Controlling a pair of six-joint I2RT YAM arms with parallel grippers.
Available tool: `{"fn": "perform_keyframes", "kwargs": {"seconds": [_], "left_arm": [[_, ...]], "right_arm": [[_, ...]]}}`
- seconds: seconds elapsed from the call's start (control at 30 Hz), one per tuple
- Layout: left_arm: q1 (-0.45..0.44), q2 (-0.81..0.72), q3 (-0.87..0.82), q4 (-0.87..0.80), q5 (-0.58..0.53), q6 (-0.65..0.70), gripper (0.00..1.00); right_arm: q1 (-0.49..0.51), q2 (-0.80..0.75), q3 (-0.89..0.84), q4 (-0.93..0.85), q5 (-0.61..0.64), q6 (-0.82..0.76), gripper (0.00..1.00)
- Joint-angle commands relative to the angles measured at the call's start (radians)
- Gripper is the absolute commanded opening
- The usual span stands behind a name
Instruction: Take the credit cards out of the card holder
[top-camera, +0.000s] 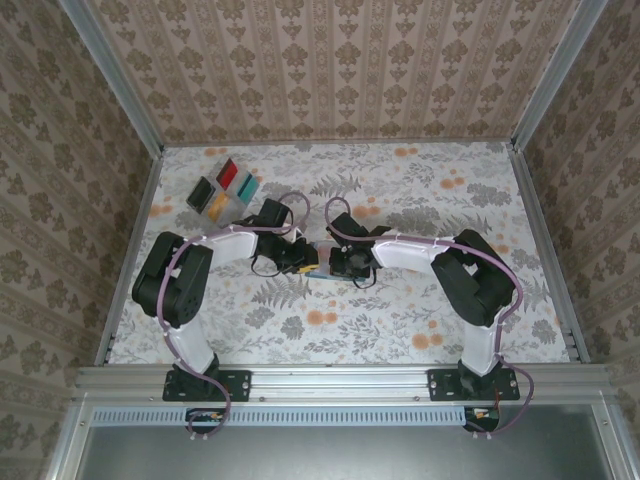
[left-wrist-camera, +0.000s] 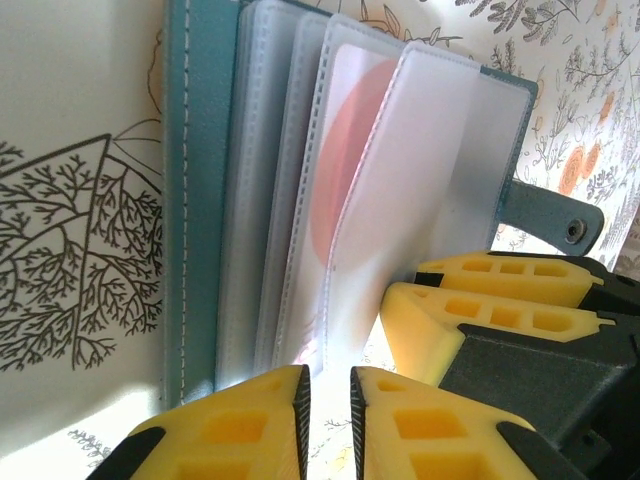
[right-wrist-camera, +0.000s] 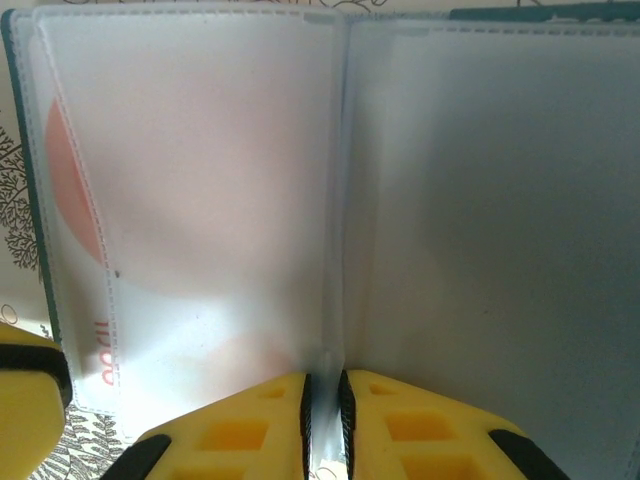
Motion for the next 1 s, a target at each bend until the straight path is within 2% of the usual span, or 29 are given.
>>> {"fn": "perform_keyframes", "kwargs": {"seconds": [0.0, 0.17, 0.73, 0.83, 0.97], "left_arm": [[-0.006, 0.005, 0.008, 0.011, 0.019, -0.011, 0.22], [-0.008, 0.033, 0.022, -0.002, 0.005, -0.006, 0.23], [-0.027, 0.071, 0.054, 0.026, 0.073, -0.005, 0.23], [-0.027, 0.075, 0.057, 0.022, 0.070, -0.006, 0.21], [-0.027, 0.073, 0.055, 0.020, 0.072, -0.004, 0.11]], "right_arm": [[-0.008, 0.013, -0.036, -0.029, -0.008, 0.014, 0.19], [-0.010, 0.010, -0.041, -0.021, -0.015, 0.016, 0.19], [-0.015, 0.002, -0.050, 0.001, -0.042, 0.013, 0.19], [-0.017, -0.007, -0.050, 0.005, -0.045, 0.011, 0.19], [-0.019, -0.068, -0.064, 0.020, -0.050, 0.002, 0.24]]}}
